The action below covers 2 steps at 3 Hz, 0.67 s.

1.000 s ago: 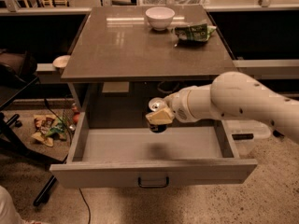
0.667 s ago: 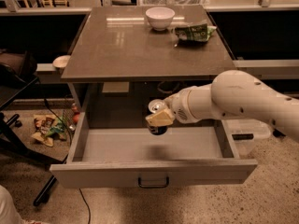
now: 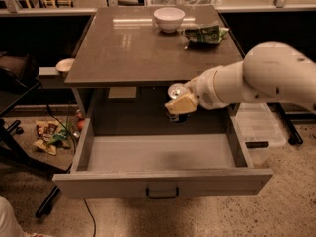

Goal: Pick pepsi can from top drawer and place on counter

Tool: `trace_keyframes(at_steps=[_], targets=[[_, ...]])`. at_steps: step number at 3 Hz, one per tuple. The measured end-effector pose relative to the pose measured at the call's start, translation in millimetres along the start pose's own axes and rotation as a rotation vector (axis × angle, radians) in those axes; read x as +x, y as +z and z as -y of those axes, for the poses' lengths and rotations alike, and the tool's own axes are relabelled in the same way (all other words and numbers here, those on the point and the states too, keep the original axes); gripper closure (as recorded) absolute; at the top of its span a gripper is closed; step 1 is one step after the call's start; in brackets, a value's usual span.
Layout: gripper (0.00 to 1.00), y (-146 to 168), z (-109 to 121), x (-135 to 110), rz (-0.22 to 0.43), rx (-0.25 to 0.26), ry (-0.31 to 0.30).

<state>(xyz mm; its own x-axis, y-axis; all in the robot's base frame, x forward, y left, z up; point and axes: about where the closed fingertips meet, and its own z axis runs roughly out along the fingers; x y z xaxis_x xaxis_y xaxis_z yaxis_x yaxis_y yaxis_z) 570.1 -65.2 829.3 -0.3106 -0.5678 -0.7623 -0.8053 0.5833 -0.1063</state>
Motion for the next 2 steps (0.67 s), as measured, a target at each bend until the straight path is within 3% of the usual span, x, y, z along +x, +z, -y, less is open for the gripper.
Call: trace_keyframes(at_steps=[1,2], targets=[[1.00,-36.4,35.2,-39.7,0.026,0.032,-0.013],[1.00,-36.4,35.2,-39.8,0.026,0.033,-0.013]])
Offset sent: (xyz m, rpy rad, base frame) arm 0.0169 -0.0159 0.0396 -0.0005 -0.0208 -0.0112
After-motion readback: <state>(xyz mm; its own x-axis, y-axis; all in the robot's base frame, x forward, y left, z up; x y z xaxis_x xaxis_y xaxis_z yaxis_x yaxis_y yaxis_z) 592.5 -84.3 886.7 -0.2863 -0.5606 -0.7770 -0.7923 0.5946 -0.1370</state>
